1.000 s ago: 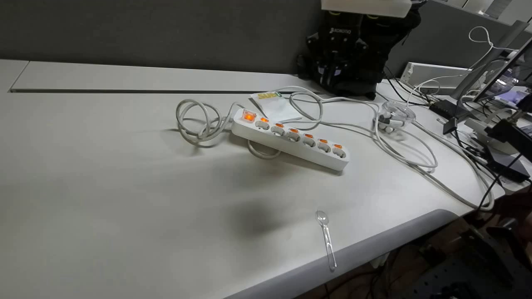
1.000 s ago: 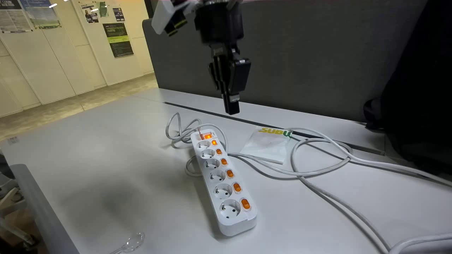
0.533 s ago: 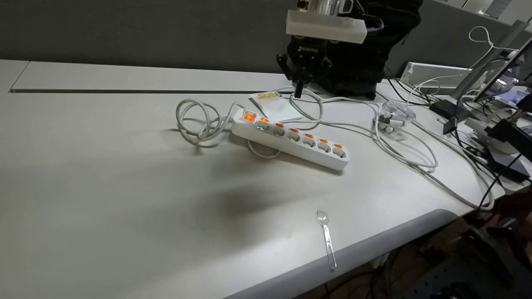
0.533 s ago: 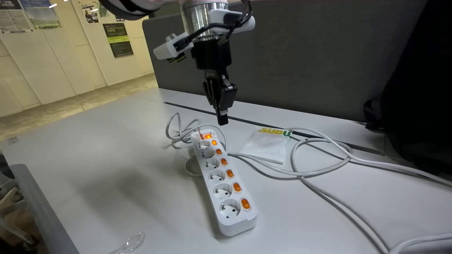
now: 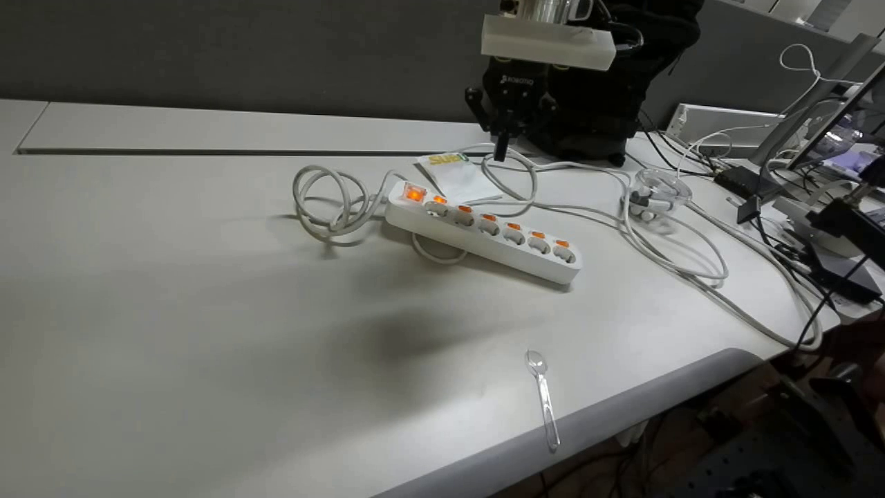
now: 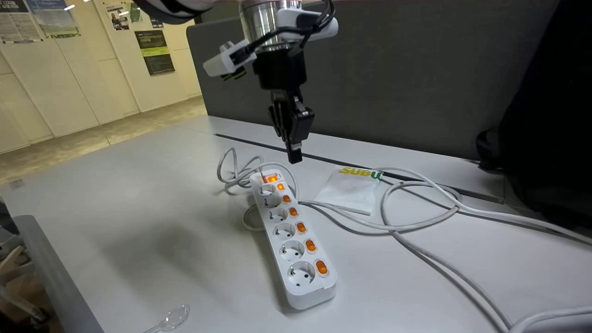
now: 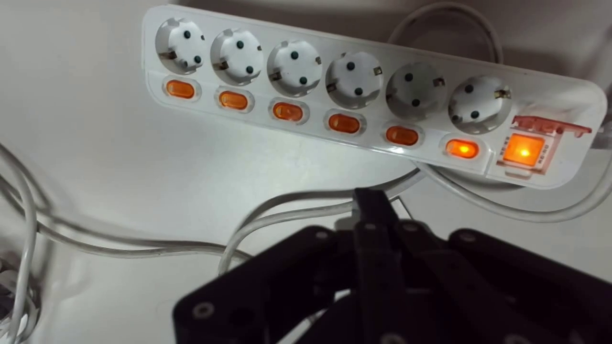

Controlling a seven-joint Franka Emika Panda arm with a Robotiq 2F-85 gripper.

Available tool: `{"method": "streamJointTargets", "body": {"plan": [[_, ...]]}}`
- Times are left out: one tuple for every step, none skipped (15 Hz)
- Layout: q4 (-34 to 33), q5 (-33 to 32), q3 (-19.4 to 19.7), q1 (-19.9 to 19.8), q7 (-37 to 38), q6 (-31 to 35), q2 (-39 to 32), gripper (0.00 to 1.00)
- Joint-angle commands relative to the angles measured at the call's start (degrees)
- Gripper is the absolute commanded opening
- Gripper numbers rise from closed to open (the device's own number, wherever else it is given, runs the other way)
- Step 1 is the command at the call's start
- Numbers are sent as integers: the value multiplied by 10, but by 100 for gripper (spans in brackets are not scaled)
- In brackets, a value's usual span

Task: Turn off the second switch from the left on the adapter

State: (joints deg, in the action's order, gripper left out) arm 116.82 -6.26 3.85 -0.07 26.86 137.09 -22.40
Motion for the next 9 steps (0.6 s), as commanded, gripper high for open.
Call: {"method": "streamJointTargets", "body": {"plan": [[-7,13,10,11,-5,11,-11,0],[-8,14,11,12,-2,24,-17,0],[-7,20,8,13,-2,42,-25,0],[-7,26,7,15,-1,59,-31,0],[-7,31,6,17,-2,77,-39,0],[-7,37,6,21,-1,93,-46,0],[-7,45,4,24,-3,106,-54,0],[-6,51,4,28,-4,115,-59,0],[-4,57,2,32,-6,123,-64,0]]}}
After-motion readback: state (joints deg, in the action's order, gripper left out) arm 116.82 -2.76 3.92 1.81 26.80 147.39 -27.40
